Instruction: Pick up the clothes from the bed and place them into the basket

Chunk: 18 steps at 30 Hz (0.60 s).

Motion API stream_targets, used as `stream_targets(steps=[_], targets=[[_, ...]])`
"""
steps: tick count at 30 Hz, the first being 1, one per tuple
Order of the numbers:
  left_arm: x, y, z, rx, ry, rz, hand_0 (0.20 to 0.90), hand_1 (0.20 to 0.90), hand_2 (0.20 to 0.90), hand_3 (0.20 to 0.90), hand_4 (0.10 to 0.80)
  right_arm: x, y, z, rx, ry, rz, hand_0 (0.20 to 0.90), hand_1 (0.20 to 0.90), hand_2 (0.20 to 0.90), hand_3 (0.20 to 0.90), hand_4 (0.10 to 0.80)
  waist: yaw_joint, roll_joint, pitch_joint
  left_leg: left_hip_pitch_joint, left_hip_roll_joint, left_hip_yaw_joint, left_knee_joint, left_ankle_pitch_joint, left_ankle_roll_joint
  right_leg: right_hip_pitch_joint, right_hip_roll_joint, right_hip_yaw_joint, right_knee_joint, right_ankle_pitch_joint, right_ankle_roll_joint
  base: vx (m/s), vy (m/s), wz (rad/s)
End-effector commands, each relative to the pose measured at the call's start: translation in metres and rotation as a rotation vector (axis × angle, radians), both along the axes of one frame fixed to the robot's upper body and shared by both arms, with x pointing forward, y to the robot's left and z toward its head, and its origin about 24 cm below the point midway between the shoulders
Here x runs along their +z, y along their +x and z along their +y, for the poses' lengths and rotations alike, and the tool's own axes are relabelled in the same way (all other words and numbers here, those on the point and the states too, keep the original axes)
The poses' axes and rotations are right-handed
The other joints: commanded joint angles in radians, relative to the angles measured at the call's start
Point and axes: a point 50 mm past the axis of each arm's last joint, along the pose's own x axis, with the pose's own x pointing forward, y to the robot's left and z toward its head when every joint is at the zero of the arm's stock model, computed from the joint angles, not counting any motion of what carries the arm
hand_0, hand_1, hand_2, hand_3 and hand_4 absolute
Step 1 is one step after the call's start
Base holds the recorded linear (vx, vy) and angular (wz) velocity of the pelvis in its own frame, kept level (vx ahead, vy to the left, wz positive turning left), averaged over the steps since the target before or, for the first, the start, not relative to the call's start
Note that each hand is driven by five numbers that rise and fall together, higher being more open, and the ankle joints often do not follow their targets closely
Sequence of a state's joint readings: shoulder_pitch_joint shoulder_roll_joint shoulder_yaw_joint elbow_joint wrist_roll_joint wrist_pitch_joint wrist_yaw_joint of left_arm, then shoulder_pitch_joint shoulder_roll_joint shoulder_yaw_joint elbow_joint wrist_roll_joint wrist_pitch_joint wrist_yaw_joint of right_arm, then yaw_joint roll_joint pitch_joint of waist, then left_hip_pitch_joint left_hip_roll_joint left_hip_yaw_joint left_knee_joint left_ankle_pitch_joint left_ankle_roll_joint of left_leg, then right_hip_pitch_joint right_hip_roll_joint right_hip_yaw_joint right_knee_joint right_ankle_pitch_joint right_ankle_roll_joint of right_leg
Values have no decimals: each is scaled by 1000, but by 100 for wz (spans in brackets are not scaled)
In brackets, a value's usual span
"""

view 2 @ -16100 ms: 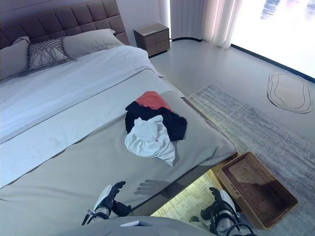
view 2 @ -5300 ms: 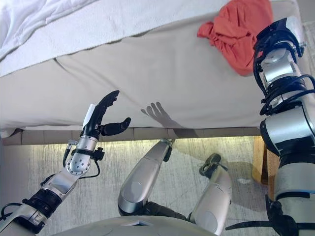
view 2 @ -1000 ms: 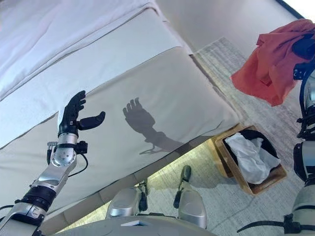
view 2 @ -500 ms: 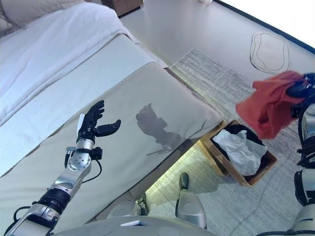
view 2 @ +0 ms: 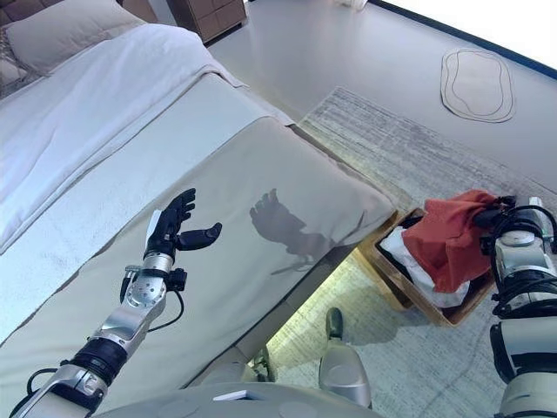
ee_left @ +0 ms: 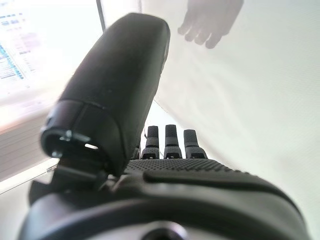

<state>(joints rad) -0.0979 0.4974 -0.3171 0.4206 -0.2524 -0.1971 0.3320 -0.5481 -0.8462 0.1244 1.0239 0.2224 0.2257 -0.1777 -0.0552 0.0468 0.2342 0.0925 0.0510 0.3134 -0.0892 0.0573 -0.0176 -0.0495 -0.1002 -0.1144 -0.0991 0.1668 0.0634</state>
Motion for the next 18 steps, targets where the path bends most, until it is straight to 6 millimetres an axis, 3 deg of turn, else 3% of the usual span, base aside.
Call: stream_targets(steps=[1,3,9,18], targets=[[35,20,-3,-56,42,-178,900,900,900,900,800,61,12,-18,-47,-183,-174,312,312,312,214,114,29,14,0,-5,36,-98,2,-75,-52,67,-15,-6,12,-118,18,0,0,0],[36,20,-4,-61,41,-182,900,900,900,900,800,60,9,-21,-70,-195,-180,900,900,900,900,800,30,22,2,-9,35,-101,2,-75,-52,63,-16,-6,12,-120,19,2,-22,5],[38,18,-3,-68,29,-189,900,900,900,900,800,57,3,-25,-78,-228,-160,900,900,900,900,800,31,45,1,-17,31,-108,2,-71,-56,58,-17,-8,12,-125,16,5,-2,5],[31,13,3,-69,32,-157,900,900,900,900,800,45,-7,-29,-74,-242,-116,900,900,900,900,800,36,33,-17,-3,37,-106,2,-72,-57,78,-14,-18,12,-129,14,6,-2,0]])
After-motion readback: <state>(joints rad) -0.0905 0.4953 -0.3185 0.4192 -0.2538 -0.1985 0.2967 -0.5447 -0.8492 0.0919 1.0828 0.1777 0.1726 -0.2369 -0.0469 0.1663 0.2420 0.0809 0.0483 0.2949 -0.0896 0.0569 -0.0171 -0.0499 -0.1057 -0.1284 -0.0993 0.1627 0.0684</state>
